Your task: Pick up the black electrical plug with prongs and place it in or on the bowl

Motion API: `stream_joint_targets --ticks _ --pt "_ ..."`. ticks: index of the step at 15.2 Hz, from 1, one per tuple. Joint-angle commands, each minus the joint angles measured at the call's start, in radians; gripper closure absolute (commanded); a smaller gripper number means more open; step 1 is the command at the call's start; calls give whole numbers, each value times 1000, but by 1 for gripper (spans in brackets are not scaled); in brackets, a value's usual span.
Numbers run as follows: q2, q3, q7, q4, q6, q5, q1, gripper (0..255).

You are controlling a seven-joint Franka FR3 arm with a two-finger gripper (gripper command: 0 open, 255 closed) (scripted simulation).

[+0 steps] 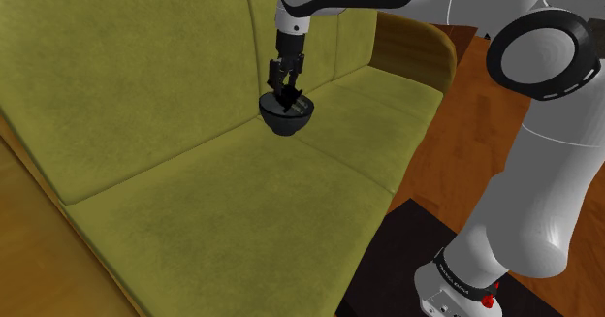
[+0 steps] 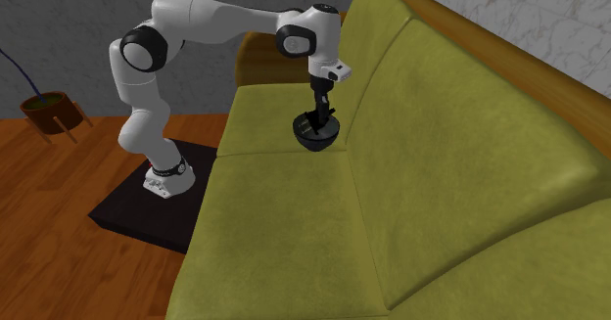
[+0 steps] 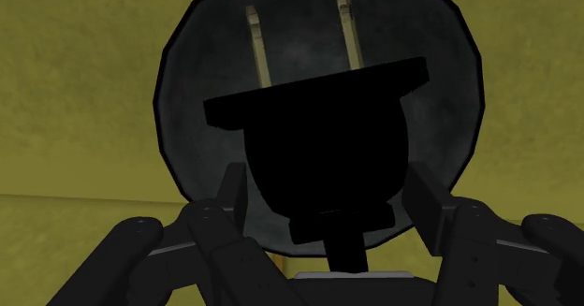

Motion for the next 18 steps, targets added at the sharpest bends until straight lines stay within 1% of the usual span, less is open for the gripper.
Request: stream_joint_targets --ticks 1,2,3,8,12,18 --pt "0 0 0 0 0 0 0 255" --pt "0 0 0 0 0 0 0 255" --pt "0 0 0 0 0 0 0 0" --pt "0 0 0 0 0 0 0 0" --pt "20 -1 0 156 -136 2 -3 0" --pt "20 -1 0 156 -136 2 -3 0"
